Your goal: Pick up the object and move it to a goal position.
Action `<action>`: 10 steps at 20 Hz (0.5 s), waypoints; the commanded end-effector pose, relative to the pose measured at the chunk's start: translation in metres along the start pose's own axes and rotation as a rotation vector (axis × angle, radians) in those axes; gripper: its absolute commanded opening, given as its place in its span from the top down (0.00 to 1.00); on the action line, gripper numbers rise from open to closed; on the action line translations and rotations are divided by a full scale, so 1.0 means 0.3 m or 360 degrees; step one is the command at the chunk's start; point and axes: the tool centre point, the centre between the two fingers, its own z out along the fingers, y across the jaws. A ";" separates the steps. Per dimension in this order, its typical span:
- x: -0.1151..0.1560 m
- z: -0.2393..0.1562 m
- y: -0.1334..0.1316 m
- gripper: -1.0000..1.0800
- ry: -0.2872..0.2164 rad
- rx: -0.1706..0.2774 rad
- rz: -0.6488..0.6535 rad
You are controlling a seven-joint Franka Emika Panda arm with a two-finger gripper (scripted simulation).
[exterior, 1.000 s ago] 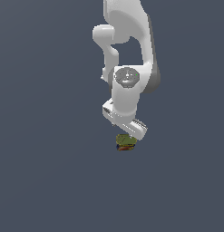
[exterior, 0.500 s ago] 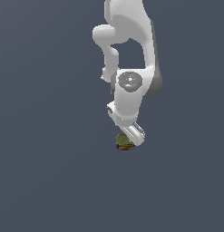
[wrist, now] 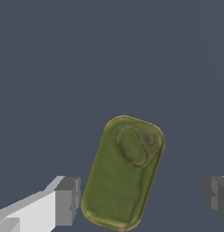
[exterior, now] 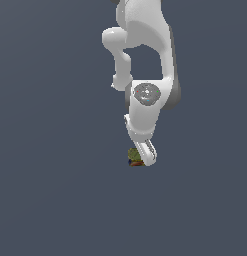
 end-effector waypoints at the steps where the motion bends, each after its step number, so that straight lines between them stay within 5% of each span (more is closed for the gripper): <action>1: -0.004 0.007 -0.007 0.04 0.0005 0.0002 0.0104; 10: -0.014 0.027 -0.025 0.04 0.0017 0.0008 0.0376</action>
